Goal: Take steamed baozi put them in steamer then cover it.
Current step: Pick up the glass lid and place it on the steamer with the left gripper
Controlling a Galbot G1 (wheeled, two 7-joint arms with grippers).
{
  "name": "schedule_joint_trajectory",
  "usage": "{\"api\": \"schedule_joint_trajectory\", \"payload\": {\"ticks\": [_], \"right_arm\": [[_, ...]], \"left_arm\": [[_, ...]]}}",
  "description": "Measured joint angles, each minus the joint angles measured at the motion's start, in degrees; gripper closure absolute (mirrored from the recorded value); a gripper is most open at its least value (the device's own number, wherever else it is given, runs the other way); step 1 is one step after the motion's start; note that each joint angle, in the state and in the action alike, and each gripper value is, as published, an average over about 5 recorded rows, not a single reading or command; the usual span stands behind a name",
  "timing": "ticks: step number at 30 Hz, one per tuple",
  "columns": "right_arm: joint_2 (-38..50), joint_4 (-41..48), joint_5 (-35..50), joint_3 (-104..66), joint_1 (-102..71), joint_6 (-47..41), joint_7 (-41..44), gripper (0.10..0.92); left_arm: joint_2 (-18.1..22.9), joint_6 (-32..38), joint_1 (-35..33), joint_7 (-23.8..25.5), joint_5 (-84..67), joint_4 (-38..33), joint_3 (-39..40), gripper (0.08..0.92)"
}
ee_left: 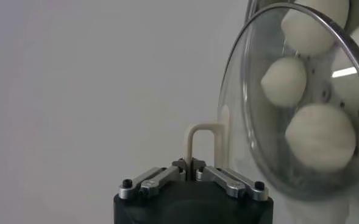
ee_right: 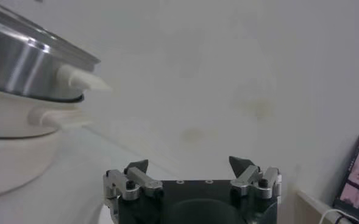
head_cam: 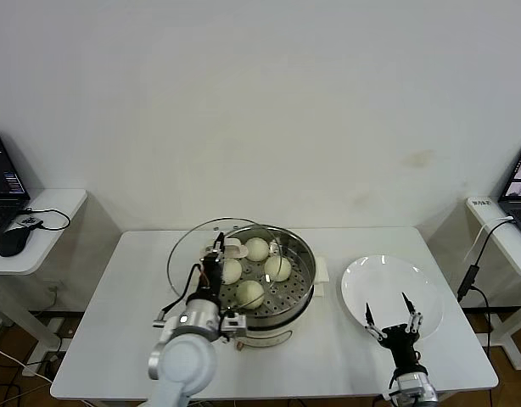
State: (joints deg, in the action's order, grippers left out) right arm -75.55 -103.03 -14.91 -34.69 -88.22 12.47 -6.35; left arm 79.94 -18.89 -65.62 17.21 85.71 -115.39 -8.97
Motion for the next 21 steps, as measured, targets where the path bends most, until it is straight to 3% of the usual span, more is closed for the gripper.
{"api": "schedule_joint_trajectory", "payload": {"ticks": [21], "right_arm": [[-0.4,0.7,-1.9,0.2,-1.1,0.5,-0.4,0.202]], "left_arm": [[7.7,0.0,1.8,-0.3,6.4,5.7,3.8,0.876]]}}
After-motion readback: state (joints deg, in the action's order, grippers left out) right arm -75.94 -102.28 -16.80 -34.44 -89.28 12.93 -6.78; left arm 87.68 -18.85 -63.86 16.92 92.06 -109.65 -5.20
